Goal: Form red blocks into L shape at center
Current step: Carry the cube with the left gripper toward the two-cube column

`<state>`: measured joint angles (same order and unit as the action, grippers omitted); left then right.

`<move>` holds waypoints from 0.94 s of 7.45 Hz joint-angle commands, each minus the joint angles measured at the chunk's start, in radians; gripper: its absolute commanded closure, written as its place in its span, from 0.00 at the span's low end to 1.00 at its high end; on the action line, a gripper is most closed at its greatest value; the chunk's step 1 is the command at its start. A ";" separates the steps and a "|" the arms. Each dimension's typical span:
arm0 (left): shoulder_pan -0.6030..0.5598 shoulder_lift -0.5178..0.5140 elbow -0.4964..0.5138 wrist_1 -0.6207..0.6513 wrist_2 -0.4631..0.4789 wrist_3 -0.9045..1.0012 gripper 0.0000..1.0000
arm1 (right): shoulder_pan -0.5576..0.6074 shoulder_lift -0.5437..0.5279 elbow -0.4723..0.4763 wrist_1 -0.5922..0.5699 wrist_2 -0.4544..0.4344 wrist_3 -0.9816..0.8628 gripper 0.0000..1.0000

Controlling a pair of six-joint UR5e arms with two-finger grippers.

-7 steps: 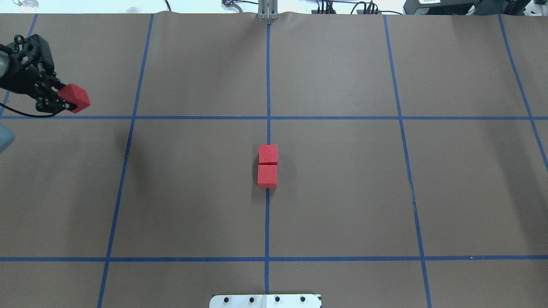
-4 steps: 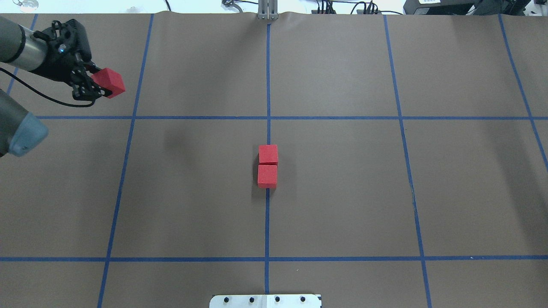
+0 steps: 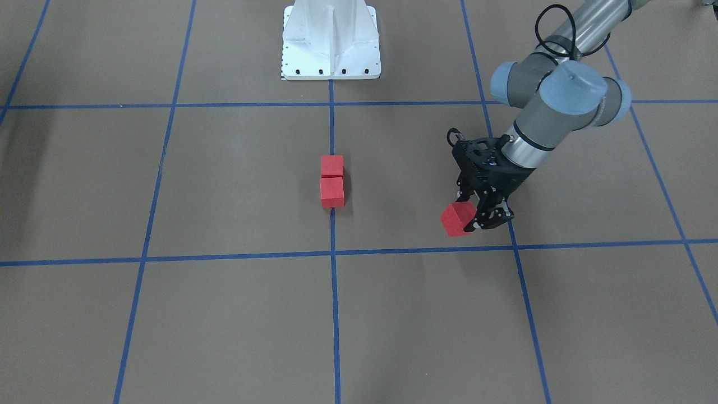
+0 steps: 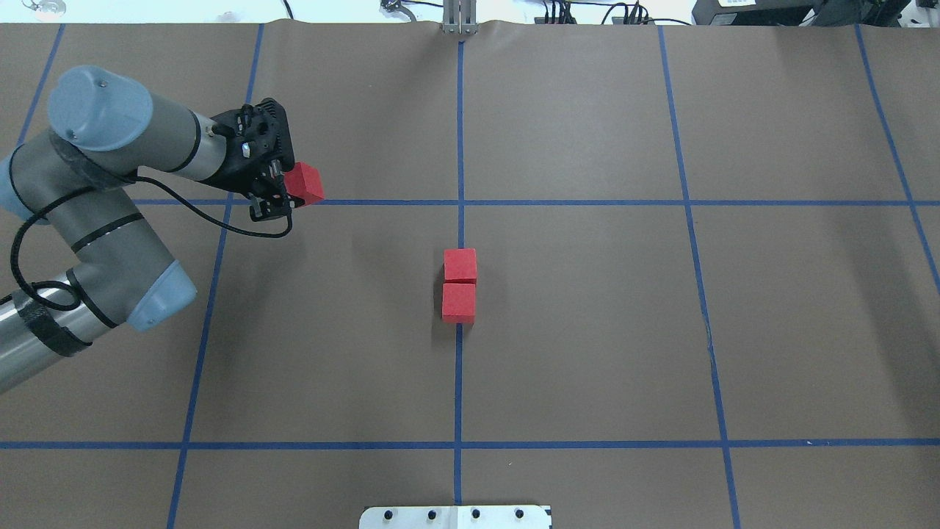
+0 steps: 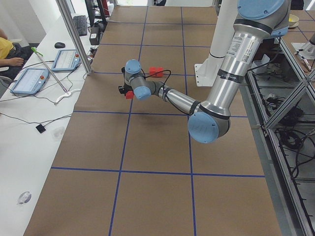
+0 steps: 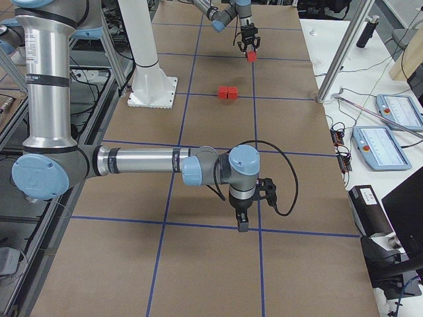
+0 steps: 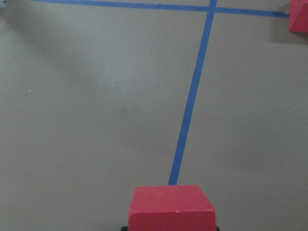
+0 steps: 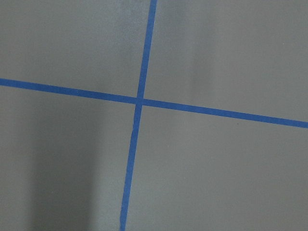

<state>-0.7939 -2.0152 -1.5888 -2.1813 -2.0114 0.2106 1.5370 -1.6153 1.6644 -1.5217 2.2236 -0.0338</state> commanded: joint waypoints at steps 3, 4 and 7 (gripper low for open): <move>0.131 -0.273 0.039 0.426 0.031 0.172 1.00 | 0.000 -0.002 0.000 0.000 0.001 0.000 0.01; 0.148 -0.319 0.085 0.431 0.040 0.206 1.00 | 0.000 -0.003 -0.002 0.000 0.001 0.000 0.01; 0.176 -0.361 0.176 0.445 0.040 0.217 1.00 | 0.000 -0.002 -0.005 0.000 0.001 0.000 0.01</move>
<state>-0.6283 -2.3650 -1.4406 -1.7444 -1.9719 0.4171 1.5371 -1.6170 1.6606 -1.5217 2.2243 -0.0337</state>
